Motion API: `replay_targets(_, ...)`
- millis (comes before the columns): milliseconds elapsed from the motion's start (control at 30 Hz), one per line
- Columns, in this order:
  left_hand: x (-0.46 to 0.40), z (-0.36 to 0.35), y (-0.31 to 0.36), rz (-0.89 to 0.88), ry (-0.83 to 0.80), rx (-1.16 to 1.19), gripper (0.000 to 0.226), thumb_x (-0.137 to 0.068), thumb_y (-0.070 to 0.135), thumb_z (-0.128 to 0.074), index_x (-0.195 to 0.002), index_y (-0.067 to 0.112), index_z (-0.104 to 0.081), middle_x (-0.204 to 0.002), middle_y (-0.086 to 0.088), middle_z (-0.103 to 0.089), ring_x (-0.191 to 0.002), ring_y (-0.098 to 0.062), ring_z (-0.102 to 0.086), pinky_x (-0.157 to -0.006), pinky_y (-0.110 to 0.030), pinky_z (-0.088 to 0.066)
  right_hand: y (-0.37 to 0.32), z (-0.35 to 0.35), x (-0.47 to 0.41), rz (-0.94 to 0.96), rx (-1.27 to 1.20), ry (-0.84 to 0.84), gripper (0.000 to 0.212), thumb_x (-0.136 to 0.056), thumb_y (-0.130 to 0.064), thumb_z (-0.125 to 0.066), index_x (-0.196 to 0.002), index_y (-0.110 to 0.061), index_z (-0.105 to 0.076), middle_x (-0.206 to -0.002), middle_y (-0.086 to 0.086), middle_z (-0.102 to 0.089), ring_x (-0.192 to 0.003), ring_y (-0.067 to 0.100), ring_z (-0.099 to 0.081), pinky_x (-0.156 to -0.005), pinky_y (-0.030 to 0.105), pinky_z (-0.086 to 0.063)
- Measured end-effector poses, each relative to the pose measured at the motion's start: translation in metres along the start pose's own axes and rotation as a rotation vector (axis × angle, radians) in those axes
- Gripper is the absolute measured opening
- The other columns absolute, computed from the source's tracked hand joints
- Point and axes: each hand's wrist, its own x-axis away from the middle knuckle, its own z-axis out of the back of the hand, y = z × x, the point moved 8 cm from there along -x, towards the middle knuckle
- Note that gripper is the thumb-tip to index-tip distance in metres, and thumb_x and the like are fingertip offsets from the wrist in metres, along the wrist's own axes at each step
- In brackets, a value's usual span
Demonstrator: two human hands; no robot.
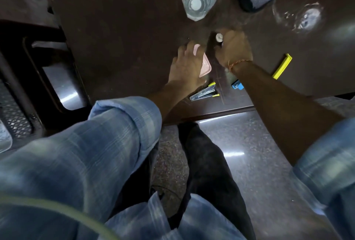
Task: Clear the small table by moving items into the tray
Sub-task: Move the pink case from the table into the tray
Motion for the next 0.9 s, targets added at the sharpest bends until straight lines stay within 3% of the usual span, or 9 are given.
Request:
replay_targets(167, 0.0, -0.004, -0.003, -0.005, 0.021, -0.009, 0.091, -0.066, 0.034, -0.084, -0.142, 0.02, -0.036, -0.146, -0.012, -0.036, -0.128, -0.033, -0.04, -0.095, -0.043, -0.048, 0.006, -0.006, -0.002, -0.012, 0.024, 0.011, 0.039, -0.088, -0.009, -0.055, -0.125, -0.018, -0.063, -0.126, 0.016, -0.064, -0.117, 0.032, -0.06, -0.098, 0.039, -0.05)
replay_targets(433, 0.015, 0.01, -0.013, 0.078, -0.023, 0.101, 0.091, -0.065, 0.032, -0.084, -0.143, 0.022, -0.037, -0.138, -0.011, -0.042, -0.123, -0.031, -0.041, -0.089, -0.043, -0.05, -0.001, 0.017, 0.025, 0.015, 0.035, 0.067, 0.033, -0.087, -0.01, -0.054, -0.115, -0.019, -0.069, -0.114, 0.018, -0.068, -0.105, 0.04, -0.064, -0.089, 0.039, -0.054)
replay_targets(533, 0.034, 0.033, -0.02, 0.112, 0.01, 0.125, 0.095, -0.063, 0.035, -0.084, -0.143, 0.023, -0.036, -0.138, -0.009, -0.043, -0.122, -0.032, -0.041, -0.088, -0.044, -0.05, -0.015, 0.027, 0.044, 0.026, 0.04, 0.061, 0.038, -0.086, -0.011, -0.052, -0.118, -0.023, -0.068, -0.118, 0.016, -0.067, -0.11, 0.037, -0.063, -0.094, 0.039, -0.052)
replay_targets(633, 0.058, 0.062, -0.032, 0.168, 0.042, 0.178, 0.096, -0.062, 0.036, -0.085, -0.144, 0.025, -0.035, -0.138, -0.007, -0.043, -0.121, -0.032, -0.042, -0.091, -0.044, -0.051, -0.045, 0.037, 0.066, 0.061, 0.055, 0.048, 0.036, -0.089, -0.016, -0.052, -0.122, -0.024, -0.066, -0.122, 0.015, -0.065, -0.112, 0.034, -0.062, -0.096, 0.041, -0.051)
replay_targets(900, 0.131, 0.161, -0.095, 0.284, 0.226, 0.314, 0.099, -0.061, 0.037, -0.085, -0.144, 0.027, -0.033, -0.136, -0.005, -0.045, -0.119, -0.029, -0.042, -0.096, -0.042, -0.046, -0.184, 0.071, 0.129, 0.356, 0.237, 0.09, 0.031, -0.09, -0.011, -0.054, -0.116, -0.019, -0.069, -0.109, 0.016, -0.068, -0.101, 0.037, -0.066, -0.082, 0.037, -0.052)
